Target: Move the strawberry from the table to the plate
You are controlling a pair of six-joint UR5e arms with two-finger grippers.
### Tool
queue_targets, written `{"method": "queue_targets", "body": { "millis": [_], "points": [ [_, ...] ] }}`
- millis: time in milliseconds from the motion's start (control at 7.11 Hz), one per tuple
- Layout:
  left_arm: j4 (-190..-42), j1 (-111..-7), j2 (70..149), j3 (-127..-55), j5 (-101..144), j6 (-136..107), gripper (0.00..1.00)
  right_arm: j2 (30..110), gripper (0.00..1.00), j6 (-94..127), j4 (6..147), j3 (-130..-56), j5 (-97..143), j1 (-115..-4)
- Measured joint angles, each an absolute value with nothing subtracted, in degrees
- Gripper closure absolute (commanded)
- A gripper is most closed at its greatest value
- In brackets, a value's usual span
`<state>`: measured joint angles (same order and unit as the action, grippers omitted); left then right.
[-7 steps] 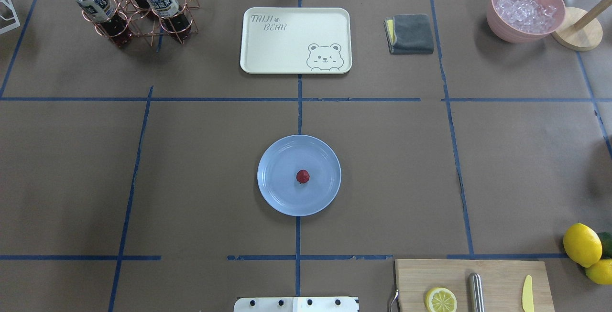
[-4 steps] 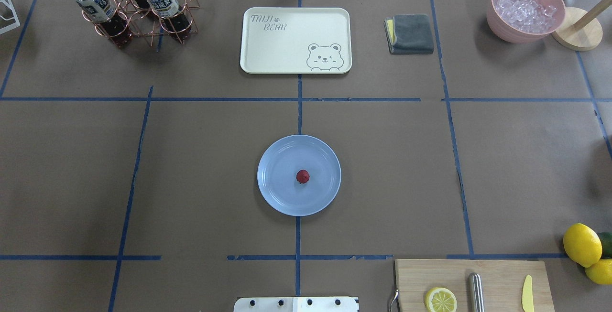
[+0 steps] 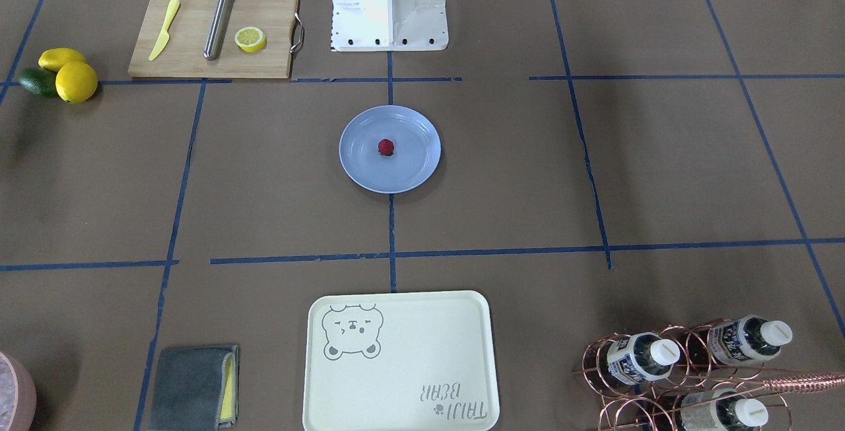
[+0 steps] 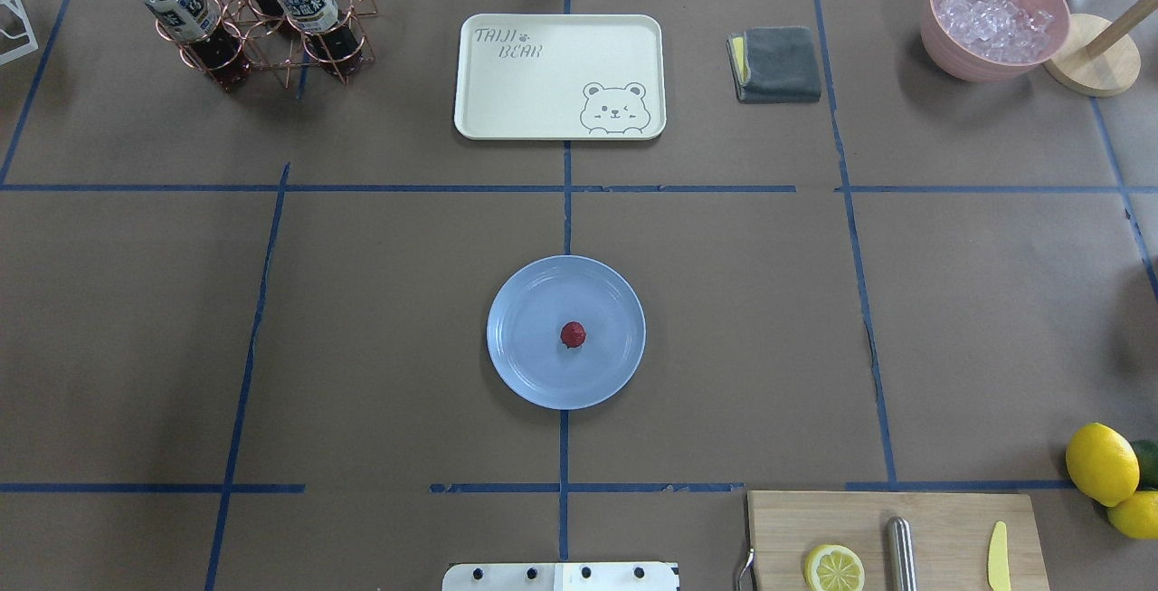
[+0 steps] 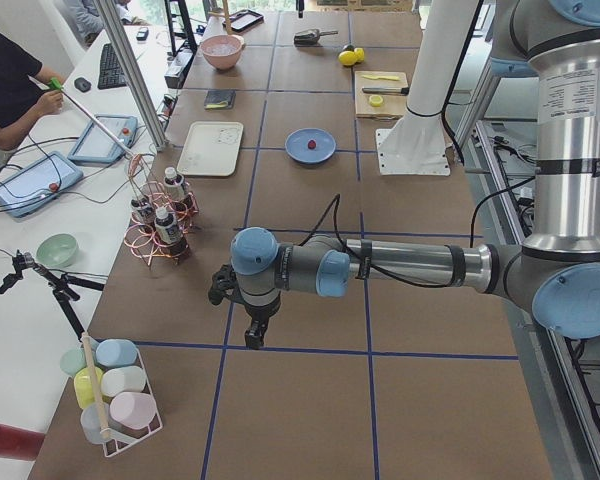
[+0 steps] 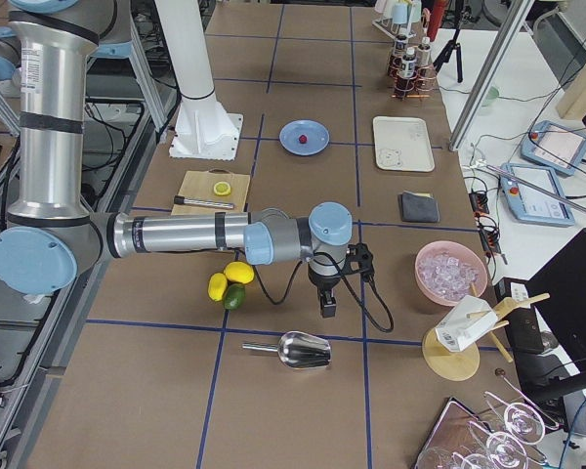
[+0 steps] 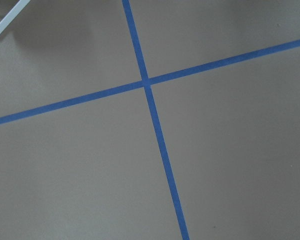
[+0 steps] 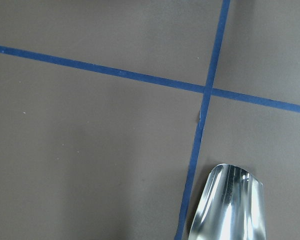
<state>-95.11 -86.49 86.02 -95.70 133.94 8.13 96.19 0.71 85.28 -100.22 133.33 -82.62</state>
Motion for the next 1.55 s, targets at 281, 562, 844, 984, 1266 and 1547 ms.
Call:
{"method": "queue_targets", "body": {
  "millis": [281, 562, 844, 984, 1266, 1547],
  "points": [
    [-95.25, -86.66, 87.36, -95.52, 133.78, 8.37, 0.00, 96.27, 0.00, 0.76, 85.26, -100.20, 133.60, -82.62],
    [-94.90, -86.82, 87.23, -95.54, 133.69, 8.30, 0.00, 96.32, 0.00, 0.83, 85.31, -100.26, 134.45, -82.62],
    [-94.98, -86.93, 86.11, -96.12, 133.93, 7.04, 0.00, 96.33, 0.00, 0.94, 85.32, -100.34, 134.98, -82.58],
    [-95.11, -86.97, 85.61, -96.33, 133.94, 5.29, 0.00, 96.31, 0.00, 0.96, 85.32, -100.30, 135.05, -82.58],
    [-97.43, -87.01, 84.19, -96.10, 133.95, 3.48, 0.00, 96.25, 0.00, 0.99, 85.26, -100.17, 135.08, -82.57],
    [-100.51, -87.01, 83.65, -95.47, 133.88, 2.97, 0.00, 96.24, 0.00, 1.10, 85.31, -100.36, 135.09, -82.59]
  ]
}}
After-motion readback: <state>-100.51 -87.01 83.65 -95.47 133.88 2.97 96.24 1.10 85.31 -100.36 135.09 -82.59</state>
